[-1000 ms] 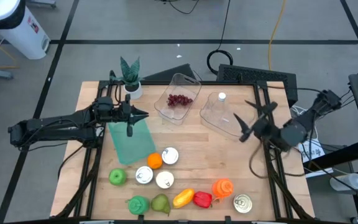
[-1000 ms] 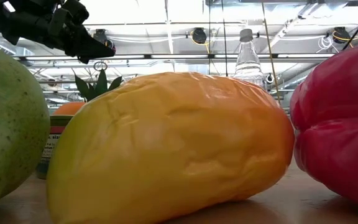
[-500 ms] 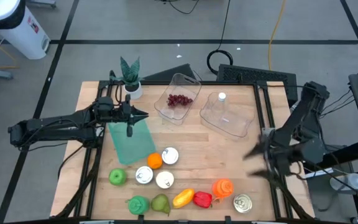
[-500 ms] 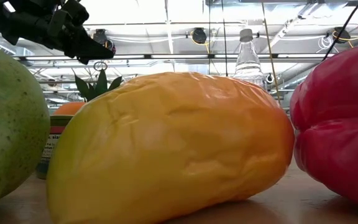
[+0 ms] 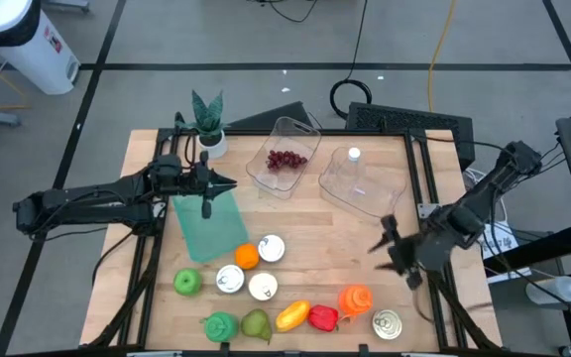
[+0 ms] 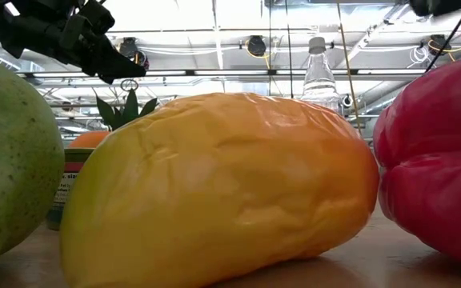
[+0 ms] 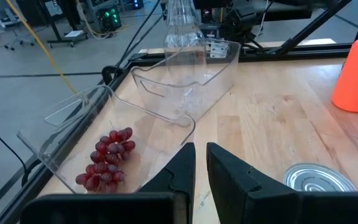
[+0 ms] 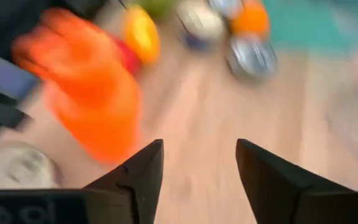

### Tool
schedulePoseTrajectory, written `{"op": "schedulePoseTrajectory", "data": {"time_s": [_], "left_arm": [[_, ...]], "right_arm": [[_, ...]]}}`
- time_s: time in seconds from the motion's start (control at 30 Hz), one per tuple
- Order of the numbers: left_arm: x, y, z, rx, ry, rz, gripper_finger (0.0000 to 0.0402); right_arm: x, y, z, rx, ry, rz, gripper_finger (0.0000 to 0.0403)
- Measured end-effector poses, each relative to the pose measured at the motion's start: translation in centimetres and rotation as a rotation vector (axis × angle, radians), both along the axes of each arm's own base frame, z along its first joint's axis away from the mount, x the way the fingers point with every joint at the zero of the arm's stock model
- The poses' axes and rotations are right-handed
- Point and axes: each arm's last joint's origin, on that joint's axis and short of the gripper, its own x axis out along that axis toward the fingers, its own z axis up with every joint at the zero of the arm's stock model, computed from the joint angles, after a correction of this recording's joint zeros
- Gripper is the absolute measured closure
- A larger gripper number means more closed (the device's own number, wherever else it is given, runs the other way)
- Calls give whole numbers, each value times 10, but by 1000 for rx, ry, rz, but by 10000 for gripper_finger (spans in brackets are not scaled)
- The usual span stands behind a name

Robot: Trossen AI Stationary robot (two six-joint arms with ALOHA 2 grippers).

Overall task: Pick & Place Food Item
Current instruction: Adjust the right transparent bin on the table

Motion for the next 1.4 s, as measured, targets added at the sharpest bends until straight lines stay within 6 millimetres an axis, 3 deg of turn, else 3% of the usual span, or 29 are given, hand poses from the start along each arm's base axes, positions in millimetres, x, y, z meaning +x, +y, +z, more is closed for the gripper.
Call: {"op": "schedulePoseTrajectory", "data": {"time_s": [0.17, 0.57, 0.87, 1.13, 1.4], "left_arm": [[0, 0, -1, 7, 7, -1, 350], [0, 0, 0, 6, 5, 0, 350], [0, 0, 0, 9, 6, -1, 350], [0, 0, 0, 5, 4, 1, 350], [0, 0, 0, 9, 5, 0, 350]], "right_arm": [[-11, -25, -5, -46, 175, -164, 230], [-17, -51, -11, -362, 471, -192, 197], [-17, -65, -19, -468, 545, -184, 180], [-20, -85, -42, -520, 669, -210, 200], [-17, -100, -58, -529, 675, -202, 214]]}}
